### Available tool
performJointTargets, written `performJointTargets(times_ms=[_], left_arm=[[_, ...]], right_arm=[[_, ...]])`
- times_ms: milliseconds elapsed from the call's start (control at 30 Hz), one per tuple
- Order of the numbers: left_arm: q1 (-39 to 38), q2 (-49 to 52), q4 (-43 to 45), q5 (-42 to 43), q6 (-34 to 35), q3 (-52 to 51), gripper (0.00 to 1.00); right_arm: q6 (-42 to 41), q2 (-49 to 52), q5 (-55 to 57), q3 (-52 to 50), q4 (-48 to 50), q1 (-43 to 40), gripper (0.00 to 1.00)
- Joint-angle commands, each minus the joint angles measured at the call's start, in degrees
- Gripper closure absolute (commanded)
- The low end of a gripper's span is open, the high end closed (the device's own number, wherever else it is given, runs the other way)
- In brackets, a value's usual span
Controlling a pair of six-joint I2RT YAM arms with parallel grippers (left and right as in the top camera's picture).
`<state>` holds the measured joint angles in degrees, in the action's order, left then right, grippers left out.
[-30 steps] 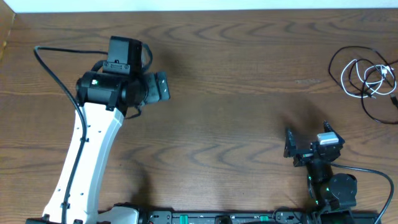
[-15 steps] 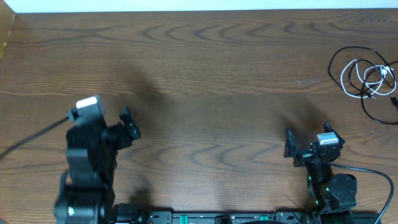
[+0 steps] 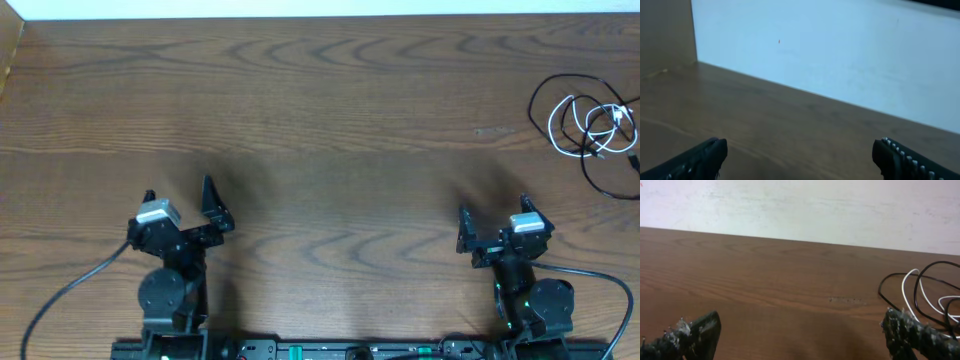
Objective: Untangle cables
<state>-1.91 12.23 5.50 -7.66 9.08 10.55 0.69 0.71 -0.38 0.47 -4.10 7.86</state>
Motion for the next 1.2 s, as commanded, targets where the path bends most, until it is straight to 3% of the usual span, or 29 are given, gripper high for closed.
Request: performJointTargets(times_ms=[0, 200, 500, 1167], left_arm=[[0.26, -4.24, 2.62, -0.28, -0.46, -5.68, 0.02], [0.90, -10.16, 2.34, -0.31, -0.46, -10.21, 0.02], [1.64, -12.17, -9.25, -0.33, -0.48, -10.32, 0.02], [1.64, -12.00, -8.98, -0.33, -0.61, -10.32, 0.02]], right_arm=[[0.68, -0.33, 0.42, -0.13, -0.22, 0.33, 0.01], [0.68, -0.33, 0.42, -0.13, -0.22, 0.33, 0.01], [0.70, -0.33, 0.42, -0.13, -0.24, 0.33, 0.01], [0.70, -0.33, 0.42, -0.13, -0.22, 0.33, 0.01]])
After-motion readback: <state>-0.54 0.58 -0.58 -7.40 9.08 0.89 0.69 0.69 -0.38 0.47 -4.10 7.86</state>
